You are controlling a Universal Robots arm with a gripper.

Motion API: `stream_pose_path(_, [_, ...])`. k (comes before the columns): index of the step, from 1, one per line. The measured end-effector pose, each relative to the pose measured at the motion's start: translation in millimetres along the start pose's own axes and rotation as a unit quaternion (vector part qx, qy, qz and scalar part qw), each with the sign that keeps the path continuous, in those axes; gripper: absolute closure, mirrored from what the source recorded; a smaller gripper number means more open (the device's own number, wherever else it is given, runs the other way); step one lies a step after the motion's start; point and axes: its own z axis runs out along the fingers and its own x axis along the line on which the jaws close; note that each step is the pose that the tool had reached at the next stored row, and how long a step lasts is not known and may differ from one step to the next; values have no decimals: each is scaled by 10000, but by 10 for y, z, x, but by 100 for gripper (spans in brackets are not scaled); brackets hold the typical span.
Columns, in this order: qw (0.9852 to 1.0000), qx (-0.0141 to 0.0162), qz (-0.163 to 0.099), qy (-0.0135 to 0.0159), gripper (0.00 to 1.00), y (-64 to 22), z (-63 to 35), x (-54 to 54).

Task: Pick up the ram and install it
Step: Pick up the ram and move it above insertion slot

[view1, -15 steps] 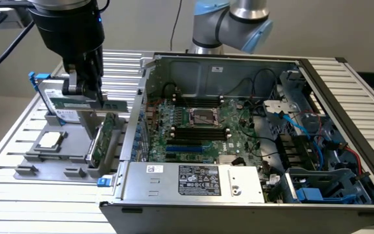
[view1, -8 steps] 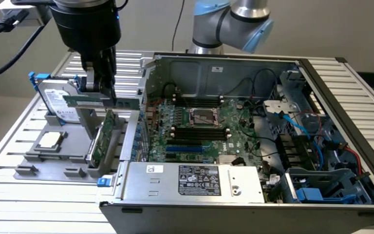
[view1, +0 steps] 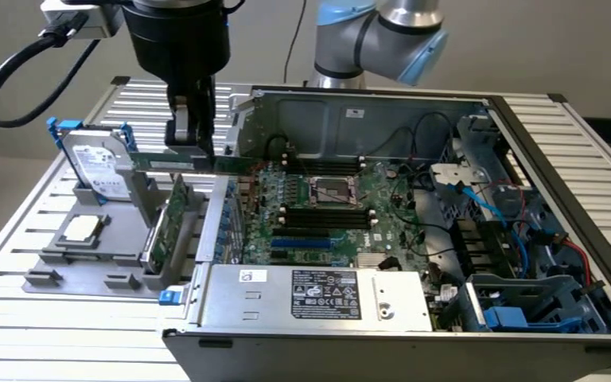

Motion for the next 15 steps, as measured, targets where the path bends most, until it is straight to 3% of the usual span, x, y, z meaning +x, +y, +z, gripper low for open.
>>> stream_pose_path(15, [10000, 0, 0, 0, 86, -549, -25, -95])
